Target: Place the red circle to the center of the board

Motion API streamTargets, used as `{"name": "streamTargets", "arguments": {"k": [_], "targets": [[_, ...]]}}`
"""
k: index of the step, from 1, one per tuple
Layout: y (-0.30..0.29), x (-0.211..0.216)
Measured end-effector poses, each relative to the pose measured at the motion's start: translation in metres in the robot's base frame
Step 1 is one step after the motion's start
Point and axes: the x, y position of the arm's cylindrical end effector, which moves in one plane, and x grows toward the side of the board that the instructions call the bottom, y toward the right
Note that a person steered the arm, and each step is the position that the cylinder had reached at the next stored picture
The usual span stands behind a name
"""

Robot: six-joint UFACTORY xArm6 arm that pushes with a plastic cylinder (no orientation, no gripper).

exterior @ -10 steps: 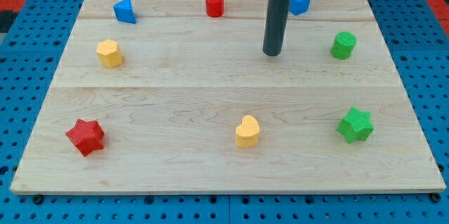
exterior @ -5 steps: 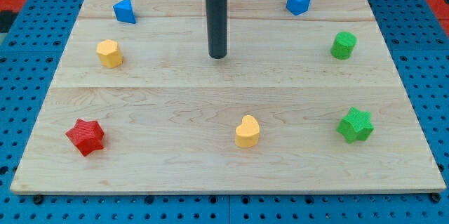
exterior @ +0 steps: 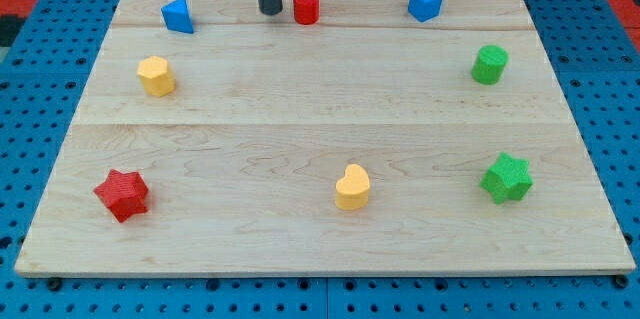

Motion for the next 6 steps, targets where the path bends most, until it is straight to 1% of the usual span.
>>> {"name": "streamTargets", "arguments": {"k": [1,2,3,4,5,6], "targets": [[0.005,-0.021],[0.052,-0.002],[0.084,0.030],[0.084,0.060],[0.069,0.074],[0.092,0.094]]}}
